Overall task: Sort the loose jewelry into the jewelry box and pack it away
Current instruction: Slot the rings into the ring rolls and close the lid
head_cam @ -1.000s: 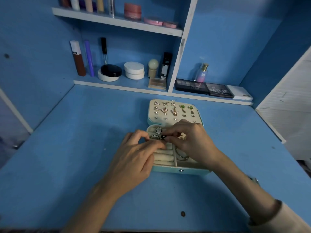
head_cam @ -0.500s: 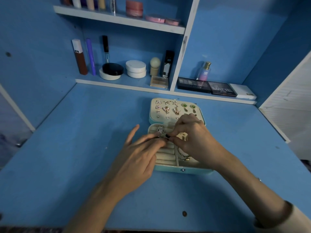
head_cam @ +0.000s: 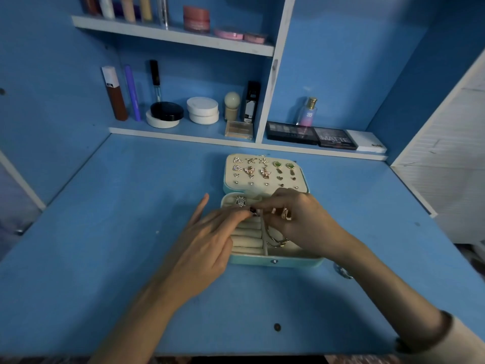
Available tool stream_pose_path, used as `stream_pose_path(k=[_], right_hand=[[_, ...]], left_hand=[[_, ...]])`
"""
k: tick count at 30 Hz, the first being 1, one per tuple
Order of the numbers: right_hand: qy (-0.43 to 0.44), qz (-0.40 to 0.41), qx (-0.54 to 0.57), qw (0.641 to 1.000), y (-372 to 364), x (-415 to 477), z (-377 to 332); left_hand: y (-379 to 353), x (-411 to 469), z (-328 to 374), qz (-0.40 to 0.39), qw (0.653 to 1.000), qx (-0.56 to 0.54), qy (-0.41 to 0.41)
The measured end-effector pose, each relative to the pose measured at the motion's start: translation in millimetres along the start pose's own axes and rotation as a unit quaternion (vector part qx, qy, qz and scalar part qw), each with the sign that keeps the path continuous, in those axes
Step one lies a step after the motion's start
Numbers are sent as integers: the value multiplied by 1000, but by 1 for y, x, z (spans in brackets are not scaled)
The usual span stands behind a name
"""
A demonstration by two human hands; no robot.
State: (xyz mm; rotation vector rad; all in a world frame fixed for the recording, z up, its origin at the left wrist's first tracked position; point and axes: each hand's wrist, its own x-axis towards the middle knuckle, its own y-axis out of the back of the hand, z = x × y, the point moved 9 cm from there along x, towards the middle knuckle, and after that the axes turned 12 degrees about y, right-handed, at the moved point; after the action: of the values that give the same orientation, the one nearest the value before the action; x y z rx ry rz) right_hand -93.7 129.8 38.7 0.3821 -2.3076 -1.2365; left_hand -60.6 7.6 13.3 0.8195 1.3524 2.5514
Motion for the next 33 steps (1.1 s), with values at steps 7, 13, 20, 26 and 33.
stream_pose_path(k=[7, 13, 20, 26, 33], right_hand=[[-33, 10, 16, 999, 47, -35, 23], [-107, -181, -76, 975, 66, -82, 57], [-190, -345, -132, 910, 57, -125, 75], [-191, -276, -126, 934, 65, -112, 78], [-75, -49, 6, 996, 76, -44, 27]], left_hand=[[-4, 0, -4, 3, 1000, -5, -7], [3, 2, -1, 41, 999, -23, -23], [12, 1, 7, 69, 997, -14, -32], [18, -2, 8, 84, 996, -13, -22], [21, -3, 10, 91, 996, -18, -13]])
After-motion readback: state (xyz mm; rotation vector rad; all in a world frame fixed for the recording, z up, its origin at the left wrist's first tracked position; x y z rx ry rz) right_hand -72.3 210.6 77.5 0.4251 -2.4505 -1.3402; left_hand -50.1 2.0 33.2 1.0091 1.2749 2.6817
